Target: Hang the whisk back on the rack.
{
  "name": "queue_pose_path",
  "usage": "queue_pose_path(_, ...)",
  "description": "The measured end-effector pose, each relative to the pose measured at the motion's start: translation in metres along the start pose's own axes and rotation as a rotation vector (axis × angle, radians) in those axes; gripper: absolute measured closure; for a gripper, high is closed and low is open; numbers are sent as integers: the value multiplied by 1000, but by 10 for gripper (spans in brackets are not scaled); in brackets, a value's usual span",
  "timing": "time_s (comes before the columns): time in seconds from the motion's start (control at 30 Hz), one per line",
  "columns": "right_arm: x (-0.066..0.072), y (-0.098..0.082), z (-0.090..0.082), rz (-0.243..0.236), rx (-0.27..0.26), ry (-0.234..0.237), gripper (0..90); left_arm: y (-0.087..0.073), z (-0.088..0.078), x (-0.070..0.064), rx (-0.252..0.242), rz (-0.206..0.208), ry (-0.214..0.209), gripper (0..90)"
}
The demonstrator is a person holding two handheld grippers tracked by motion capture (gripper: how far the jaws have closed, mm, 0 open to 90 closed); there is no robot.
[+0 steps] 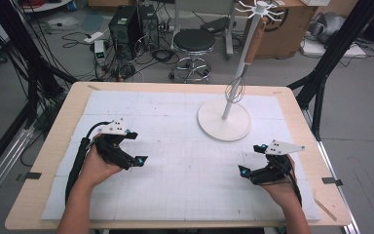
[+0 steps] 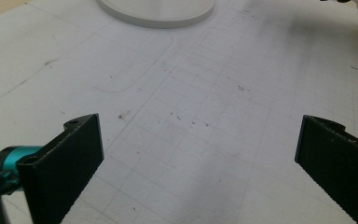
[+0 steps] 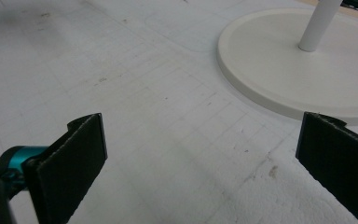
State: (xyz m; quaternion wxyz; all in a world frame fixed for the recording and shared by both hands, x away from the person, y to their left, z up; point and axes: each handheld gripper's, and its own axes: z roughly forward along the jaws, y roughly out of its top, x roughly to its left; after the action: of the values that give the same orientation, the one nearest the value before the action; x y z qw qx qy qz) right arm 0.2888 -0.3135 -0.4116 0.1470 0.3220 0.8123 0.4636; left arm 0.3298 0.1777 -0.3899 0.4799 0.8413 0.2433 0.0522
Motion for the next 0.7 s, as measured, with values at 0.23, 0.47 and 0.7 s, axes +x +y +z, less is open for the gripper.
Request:
queue_pose_path(0.23, -1, -1, -2, 9, -10, 1, 4, -1, 2, 0, 6, 0, 3, 16)
queue_pose_path(0.47, 0, 0, 1, 0, -3, 0, 4, -2, 0, 0, 1, 1, -1, 16)
queue_pose_path(0.7, 0, 0, 1, -2, -3, -1, 4, -4, 0, 0, -2, -10, -1, 16)
